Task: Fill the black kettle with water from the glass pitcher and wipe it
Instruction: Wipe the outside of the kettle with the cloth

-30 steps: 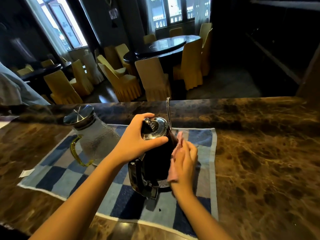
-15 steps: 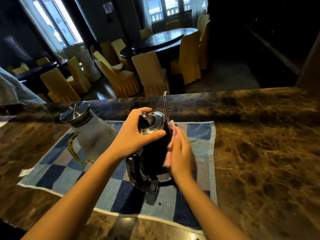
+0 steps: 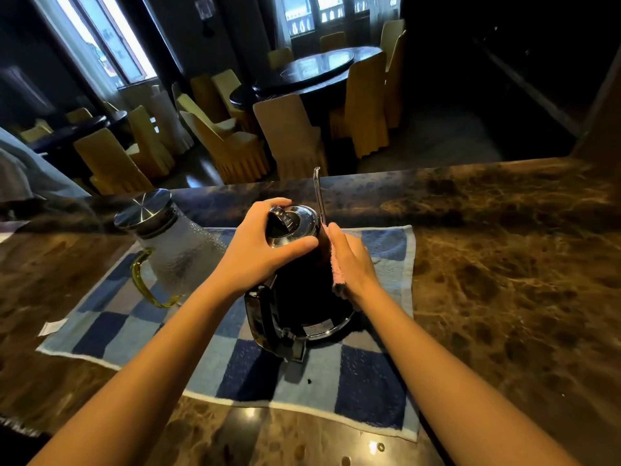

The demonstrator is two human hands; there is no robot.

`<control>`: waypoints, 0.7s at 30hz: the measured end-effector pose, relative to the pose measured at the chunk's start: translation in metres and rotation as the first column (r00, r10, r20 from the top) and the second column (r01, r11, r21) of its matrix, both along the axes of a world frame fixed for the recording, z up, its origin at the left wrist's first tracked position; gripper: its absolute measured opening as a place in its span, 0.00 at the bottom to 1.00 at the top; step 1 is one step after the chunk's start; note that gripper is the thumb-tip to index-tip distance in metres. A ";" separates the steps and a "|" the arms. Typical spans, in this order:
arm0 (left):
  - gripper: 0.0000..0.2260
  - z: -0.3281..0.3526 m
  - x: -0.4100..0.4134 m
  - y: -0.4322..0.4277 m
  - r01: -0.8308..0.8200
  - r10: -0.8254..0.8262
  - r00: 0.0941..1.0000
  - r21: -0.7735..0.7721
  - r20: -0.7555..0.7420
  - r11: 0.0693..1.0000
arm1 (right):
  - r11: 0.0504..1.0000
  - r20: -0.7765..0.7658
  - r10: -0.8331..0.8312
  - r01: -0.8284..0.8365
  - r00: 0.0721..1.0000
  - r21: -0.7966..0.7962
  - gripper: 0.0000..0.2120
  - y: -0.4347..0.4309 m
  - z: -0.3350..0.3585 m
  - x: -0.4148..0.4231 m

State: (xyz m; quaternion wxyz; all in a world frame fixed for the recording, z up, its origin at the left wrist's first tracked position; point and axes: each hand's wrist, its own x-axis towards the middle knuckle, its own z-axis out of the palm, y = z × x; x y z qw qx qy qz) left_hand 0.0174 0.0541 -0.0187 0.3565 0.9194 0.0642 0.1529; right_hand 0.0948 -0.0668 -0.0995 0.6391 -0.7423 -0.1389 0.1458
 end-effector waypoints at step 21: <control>0.29 -0.004 -0.001 -0.003 -0.021 0.023 0.995 -0.022 0.097 1.000 | 0.774 -0.294 -0.400 0.492 0.868 0.400 0.16 0.012 -0.019 -0.100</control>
